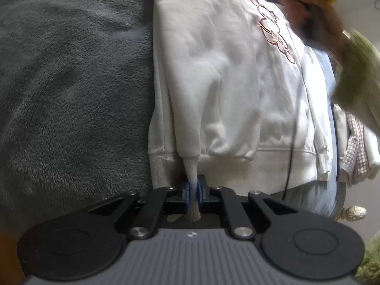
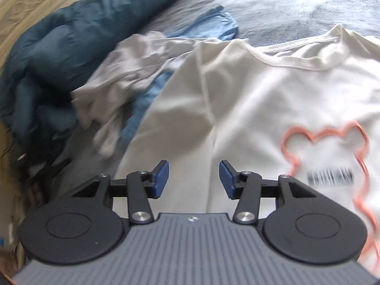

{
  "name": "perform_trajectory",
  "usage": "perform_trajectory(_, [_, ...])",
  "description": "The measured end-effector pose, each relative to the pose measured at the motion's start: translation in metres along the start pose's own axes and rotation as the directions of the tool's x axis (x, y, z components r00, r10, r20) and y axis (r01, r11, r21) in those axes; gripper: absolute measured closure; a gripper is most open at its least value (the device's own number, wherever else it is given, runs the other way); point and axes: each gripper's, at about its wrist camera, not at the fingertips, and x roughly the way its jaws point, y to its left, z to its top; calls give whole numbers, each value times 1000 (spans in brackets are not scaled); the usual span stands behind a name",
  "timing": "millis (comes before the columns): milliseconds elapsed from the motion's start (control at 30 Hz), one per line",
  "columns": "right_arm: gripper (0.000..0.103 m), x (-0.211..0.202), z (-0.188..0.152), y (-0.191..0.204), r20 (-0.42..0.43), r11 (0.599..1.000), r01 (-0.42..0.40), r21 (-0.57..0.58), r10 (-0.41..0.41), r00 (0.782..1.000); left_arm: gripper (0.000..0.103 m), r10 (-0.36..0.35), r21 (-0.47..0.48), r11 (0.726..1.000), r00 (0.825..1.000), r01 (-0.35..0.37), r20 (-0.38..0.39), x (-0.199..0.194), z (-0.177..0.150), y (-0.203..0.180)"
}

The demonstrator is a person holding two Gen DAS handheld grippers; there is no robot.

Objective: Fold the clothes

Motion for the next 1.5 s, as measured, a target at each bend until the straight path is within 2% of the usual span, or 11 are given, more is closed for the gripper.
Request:
perform_trajectory(100, [68, 26, 9, -6, -34, 1000, 26, -18, -26, 999, 95, -13, 7, 1000, 1000, 13, -11, 1, 2, 2])
perform_trajectory(133, [102, 28, 10, -4, -32, 999, 19, -26, -20, 999, 95, -17, 8, 1000, 1000, 17, -14, 0, 2, 3])
perform_trajectory(367, [103, 8, 10, -6, 67, 993, 101, -58, -97, 993, 95, -27, 46, 999, 999, 29, -38, 3, 2, -5])
perform_trajectory(567, [101, 18, 6, -23, 47, 994, 111, 17, -112, 993, 95, -63, 15, 998, 997, 64, -55, 4, 4, 3])
perform_trajectory(733, [95, 23, 12, -10, 0, 980, 186, -74, -187, 982, 93, -78, 17, 997, 995, 80, -67, 5, 5, 10])
perform_trajectory(800, [90, 12, 16, 8, 37, 942, 305, -141, -303, 952, 93, -81, 29, 996, 994, 83, -69, 5, 6, 11])
perform_trajectory(867, [88, -6, 18, 33, 102, 913, 347, -214, -332, 938, 93, -83, 40, 996, 994, 86, -72, 5, 6, 11])
perform_trajectory(1000, [86, -5, 17, 104, 55, 887, 180, -424, -174, 983, 93, -89, 48, 995, 993, 93, -81, 4, 8, 14])
perform_trajectory(1133, [74, 42, -5, 167, -88, 771, 30, -636, -111, 990, 93, -89, 55, 994, 992, 94, -86, 6, 10, 13])
perform_trajectory(1300, [72, 76, -45, 178, -178, 638, 43, -769, -278, 944, 93, -106, 33, 994, 991, 109, -84, 5, 9, 19])
perform_trajectory(1500, [72, 62, -54, 178, -160, 573, 96, -814, -380, 911, 93, -125, 11, 992, 988, 126, -90, 2, 8, 27])
